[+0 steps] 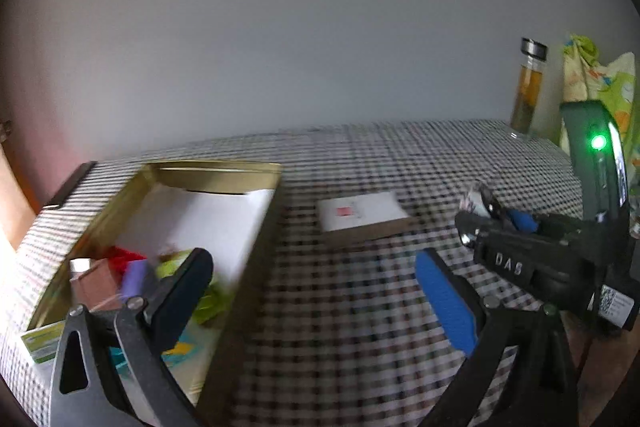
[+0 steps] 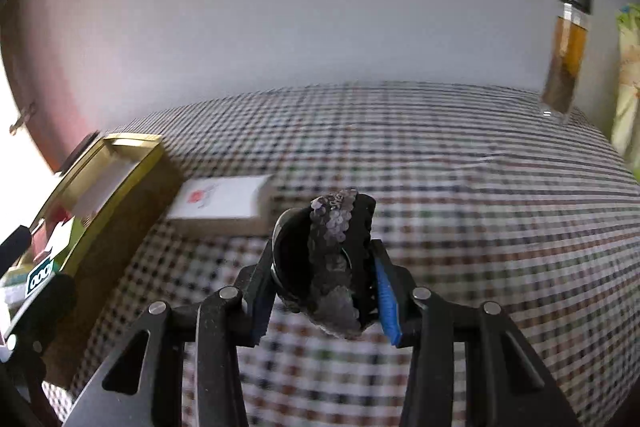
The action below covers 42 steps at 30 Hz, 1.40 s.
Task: Organize rigid objects
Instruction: 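Withdraw both tools from the tray toward the white box and black pouch, then grasp the white red-seal box with the left tool while the right tool grasps the black sequined pouch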
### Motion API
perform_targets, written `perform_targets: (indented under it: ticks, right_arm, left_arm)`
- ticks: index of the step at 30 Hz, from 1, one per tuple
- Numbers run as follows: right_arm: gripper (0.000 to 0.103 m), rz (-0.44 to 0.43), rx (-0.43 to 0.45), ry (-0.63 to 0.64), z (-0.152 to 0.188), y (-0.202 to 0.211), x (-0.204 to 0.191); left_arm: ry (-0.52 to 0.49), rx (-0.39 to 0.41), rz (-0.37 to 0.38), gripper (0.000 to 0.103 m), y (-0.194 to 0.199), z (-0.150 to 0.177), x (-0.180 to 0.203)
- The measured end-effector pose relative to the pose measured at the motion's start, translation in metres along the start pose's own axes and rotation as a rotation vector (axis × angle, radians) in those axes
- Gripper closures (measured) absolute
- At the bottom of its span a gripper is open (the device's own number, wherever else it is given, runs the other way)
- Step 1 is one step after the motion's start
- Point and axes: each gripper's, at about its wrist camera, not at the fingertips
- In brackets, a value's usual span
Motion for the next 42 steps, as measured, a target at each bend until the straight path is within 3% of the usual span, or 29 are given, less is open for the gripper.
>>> perform_targets:
  ticks: [8, 13, 16, 32, 42]
  right_arm:
    - [0.057, 0.093, 0.065, -0.055, -0.008, 0.014, 0.053]
    - [0.057, 0.087, 0.062, -0.072, -0.006, 0.015, 0.058]
    - [0.057, 0.088, 0.073, -0.076, -0.008, 0.017, 0.058]
    - [0.057, 0.072, 0.069, -0.088, -0.003, 0.009, 0.055]
    - [0.057, 0.072, 0.072, -0.098, -0.003, 0.010, 0.056]
  left_arm:
    - [-0.066, -0.104, 0.045, 0.001, -0.044, -0.016, 0.051]
    - [-0.039, -0.150, 0.000, 0.001, -0.077, -0.022, 0.051]
    - [-0.019, -0.177, 0.029, 0.001, -0.087, -0.025, 0.050]
    - [-0.007, -0.183, 0.053, 0.001, -0.095, -0.027, 0.049]
    - [-0.006, -0.181, -0.026, 0.001, -0.100, -0.025, 0.044]
Point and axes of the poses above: each gripper's, at about its wrist camera, not at the fingertips, and y roughly against the way its jaws point, x to its right, z to its underside, and after that the axes turned 2 degrees about y, right-handed
